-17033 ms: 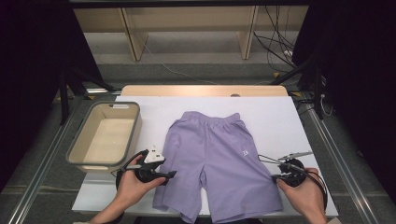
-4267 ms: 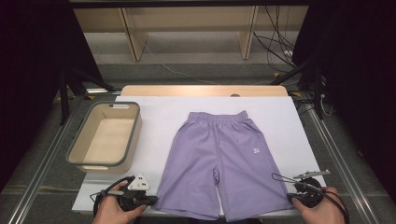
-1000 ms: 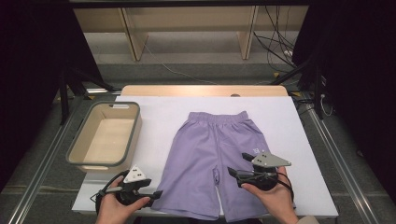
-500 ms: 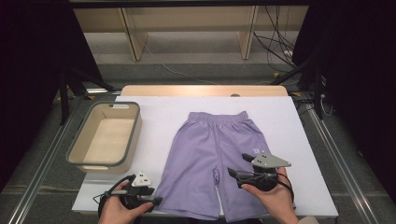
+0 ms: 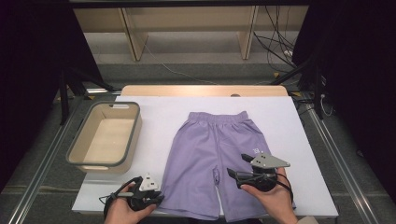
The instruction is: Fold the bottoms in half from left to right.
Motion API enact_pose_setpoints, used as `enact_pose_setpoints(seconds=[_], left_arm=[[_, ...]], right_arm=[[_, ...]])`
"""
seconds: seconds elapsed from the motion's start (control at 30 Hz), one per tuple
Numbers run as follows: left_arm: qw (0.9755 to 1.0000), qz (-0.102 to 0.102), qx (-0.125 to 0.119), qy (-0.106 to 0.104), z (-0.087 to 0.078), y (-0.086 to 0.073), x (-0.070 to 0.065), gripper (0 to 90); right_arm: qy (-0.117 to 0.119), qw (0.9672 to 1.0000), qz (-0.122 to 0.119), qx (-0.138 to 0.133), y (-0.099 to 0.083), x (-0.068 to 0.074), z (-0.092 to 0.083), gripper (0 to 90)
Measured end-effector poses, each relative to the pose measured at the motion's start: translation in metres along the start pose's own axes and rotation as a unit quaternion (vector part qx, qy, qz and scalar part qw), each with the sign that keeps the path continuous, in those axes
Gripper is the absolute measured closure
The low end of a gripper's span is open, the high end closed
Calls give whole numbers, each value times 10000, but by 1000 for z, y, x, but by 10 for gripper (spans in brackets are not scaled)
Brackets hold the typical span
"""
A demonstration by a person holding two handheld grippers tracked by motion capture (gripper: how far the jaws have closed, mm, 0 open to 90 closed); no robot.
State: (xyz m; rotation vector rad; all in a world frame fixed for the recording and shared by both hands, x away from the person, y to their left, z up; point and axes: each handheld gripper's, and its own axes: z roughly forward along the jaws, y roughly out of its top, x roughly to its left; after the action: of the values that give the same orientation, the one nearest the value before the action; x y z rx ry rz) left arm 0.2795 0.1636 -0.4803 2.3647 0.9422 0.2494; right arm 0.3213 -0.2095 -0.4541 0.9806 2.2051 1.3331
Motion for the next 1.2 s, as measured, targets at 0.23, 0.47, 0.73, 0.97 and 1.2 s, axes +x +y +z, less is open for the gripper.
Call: enact_pose_setpoints(seconds=[0.23, 0.47, 0.73, 0.97, 1.2], left_arm=[[9999, 93, -43, 44, 1, 0, -3, 875], [9998, -50, -99, -162, 0, -1, 3, 888], [9983, -218, -260, -468, -4, 0, 6, 890], [9965, -384, -483, -558, -12, 0, 9, 891], [9953, -460, -588, -623, -16, 0, 8, 891]], right_arm=[[0, 10000, 18, 27, 0, 0, 1, 254], [1, 10000, 31, 27, 0, 0, 0, 258], [13, 10000, 33, 17, -1, -1, 0, 261], [5, 10000, 64, 18, -1, -1, 0, 261], [20, 10000, 80, 21, 0, -1, 1, 261]])
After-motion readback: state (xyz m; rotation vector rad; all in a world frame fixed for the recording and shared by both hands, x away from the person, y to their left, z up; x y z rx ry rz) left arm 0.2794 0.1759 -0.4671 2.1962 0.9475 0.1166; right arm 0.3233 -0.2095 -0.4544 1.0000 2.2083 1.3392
